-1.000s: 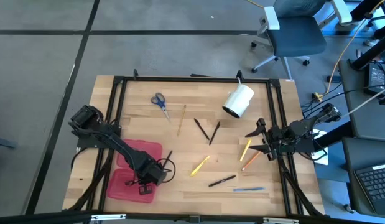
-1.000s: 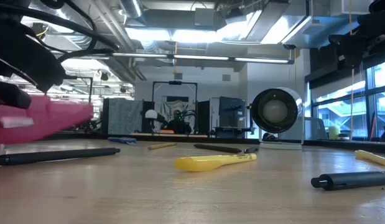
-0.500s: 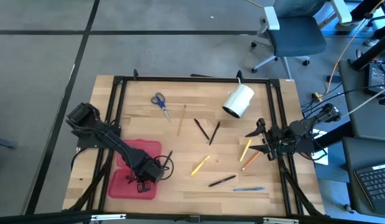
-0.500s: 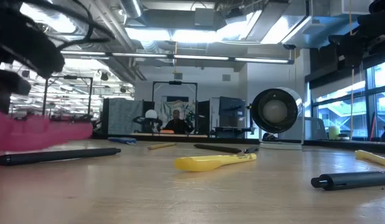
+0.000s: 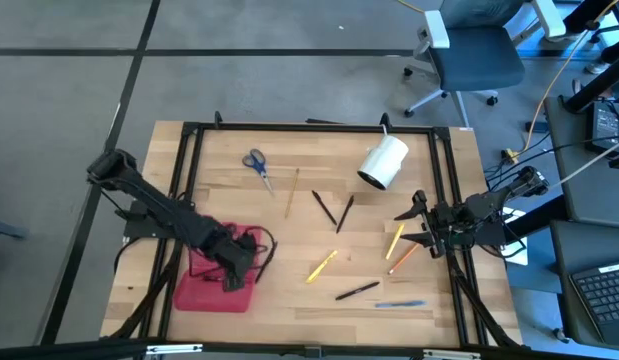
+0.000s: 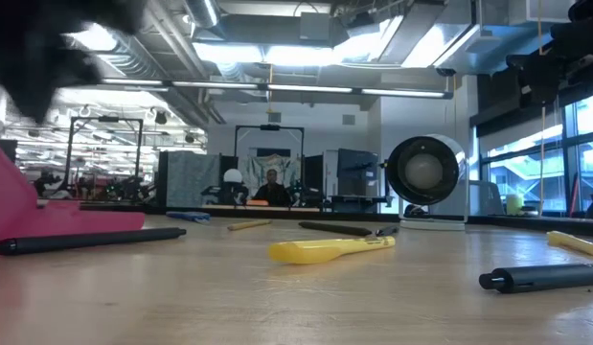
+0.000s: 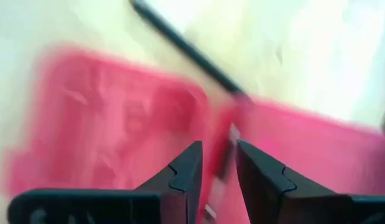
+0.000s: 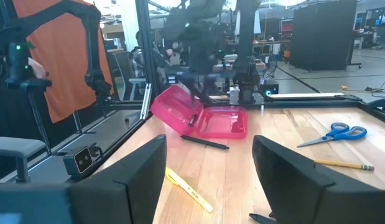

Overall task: Pick & place school supplies into a supply box
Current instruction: Put the black pen into the red supply box

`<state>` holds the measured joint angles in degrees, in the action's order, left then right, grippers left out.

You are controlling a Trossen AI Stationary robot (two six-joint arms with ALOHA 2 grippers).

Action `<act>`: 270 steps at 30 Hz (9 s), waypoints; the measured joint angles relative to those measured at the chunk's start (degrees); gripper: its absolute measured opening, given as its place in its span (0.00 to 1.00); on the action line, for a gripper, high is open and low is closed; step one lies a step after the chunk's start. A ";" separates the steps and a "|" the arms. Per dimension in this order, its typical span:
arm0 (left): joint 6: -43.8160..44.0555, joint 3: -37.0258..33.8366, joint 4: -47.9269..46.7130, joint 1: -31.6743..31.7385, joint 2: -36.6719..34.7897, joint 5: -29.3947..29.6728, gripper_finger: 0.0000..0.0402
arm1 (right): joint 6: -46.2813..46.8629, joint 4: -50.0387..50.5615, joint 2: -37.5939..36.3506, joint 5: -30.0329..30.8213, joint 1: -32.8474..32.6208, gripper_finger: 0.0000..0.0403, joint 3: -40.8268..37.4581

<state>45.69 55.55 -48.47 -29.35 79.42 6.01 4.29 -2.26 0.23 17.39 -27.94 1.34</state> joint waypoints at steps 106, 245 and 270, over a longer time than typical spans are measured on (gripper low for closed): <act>1.58 12.31 3.93 16.62 30.12 -4.98 0.25 | -0.47 0.80 0.00 1.05 -0.01 0.60 0.00; -4.41 -9.00 19.04 1.91 15.46 -21.98 0.06 | -1.58 0.83 0.00 1.05 -0.01 0.60 -0.01; -1.92 -6.64 18.27 1.61 15.88 -20.33 0.20 | -1.50 0.82 0.02 1.05 -0.01 0.60 0.00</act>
<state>43.77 48.91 -30.19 -27.74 95.31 -14.32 2.79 -1.43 0.25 18.44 -27.94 1.34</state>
